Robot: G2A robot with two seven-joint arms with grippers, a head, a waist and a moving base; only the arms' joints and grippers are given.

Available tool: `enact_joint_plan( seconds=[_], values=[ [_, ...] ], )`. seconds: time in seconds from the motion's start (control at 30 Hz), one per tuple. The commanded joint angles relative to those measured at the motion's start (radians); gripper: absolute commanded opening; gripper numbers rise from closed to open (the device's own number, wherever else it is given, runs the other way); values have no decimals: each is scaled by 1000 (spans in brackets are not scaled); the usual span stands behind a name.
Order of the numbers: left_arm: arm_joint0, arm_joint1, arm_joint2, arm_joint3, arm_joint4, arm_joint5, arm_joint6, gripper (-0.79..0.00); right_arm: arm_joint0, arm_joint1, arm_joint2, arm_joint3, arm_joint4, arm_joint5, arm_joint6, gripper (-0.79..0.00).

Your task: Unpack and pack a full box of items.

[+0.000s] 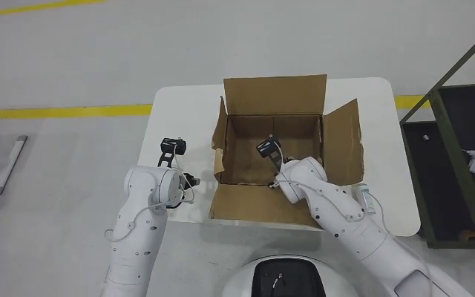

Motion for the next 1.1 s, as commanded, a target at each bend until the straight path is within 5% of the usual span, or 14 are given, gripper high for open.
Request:
enact_joint_plan(
  seconds=[0.0,0.87,1.03,1.07],
  values=[
    [0,0,0,0,0,0,0,0,4,-3,1,11,1,-2,-2,-456],
    [0,0,0,0,0,0,0,0,30,-38,9,114,8,-27,-27,-489],
    [0,0,0,0,0,0,0,0,31,-43,12,122,6,-30,-29,-557],
    [0,0,0,0,0,0,0,0,31,-44,13,124,5,-31,-29,-631]
  ],
)
